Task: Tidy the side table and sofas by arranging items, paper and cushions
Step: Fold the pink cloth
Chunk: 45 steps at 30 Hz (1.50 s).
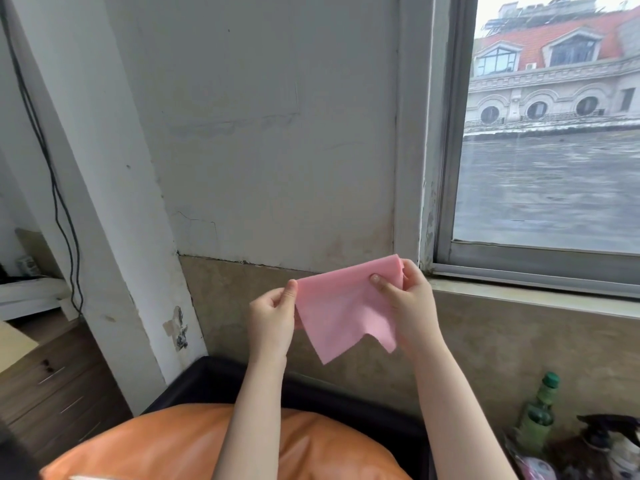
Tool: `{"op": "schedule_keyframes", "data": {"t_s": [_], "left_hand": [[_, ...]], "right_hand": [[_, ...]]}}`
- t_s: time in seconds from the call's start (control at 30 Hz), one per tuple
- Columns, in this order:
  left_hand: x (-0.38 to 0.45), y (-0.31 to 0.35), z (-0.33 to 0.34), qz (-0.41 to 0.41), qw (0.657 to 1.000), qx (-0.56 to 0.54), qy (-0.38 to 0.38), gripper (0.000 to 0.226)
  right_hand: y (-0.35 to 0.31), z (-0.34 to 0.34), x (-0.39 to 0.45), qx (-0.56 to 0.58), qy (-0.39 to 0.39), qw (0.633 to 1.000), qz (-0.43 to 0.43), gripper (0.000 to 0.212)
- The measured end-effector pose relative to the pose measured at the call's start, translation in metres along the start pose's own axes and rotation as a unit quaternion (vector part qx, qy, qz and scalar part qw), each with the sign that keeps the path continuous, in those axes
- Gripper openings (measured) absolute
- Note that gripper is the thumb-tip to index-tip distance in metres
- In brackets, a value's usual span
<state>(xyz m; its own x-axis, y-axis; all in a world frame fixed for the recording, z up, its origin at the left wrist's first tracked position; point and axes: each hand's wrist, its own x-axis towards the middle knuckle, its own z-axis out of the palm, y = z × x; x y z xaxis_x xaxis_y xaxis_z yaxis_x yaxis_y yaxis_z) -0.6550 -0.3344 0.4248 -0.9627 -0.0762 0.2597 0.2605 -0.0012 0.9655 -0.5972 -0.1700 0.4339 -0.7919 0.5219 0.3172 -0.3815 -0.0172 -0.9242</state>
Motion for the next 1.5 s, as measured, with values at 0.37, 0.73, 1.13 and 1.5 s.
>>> {"op": "schedule_keyframes", "data": {"t_s": [0.37,0.73,1.13,1.5], "left_hand": [[-0.003,0.002,0.008,0.02,0.999,-0.03,-0.001,0.017],[0.0,-0.006,0.004,0.006,0.999,-0.031,0.042,0.01],[0.0,-0.003,0.01,0.019,0.998,-0.034,0.054,0.011],[0.006,-0.001,0.011,-0.017,0.983,-0.173,0.062,0.023]], "right_hand": [[0.01,-0.002,0.0,0.037,-0.032,0.997,0.057,0.022],[0.019,0.007,0.004,-0.047,0.024,0.999,0.012,0.03],[0.018,0.005,0.007,-0.021,-0.016,1.0,0.017,0.01],[0.018,0.004,0.011,-0.04,-0.019,0.998,0.044,0.03]]}}
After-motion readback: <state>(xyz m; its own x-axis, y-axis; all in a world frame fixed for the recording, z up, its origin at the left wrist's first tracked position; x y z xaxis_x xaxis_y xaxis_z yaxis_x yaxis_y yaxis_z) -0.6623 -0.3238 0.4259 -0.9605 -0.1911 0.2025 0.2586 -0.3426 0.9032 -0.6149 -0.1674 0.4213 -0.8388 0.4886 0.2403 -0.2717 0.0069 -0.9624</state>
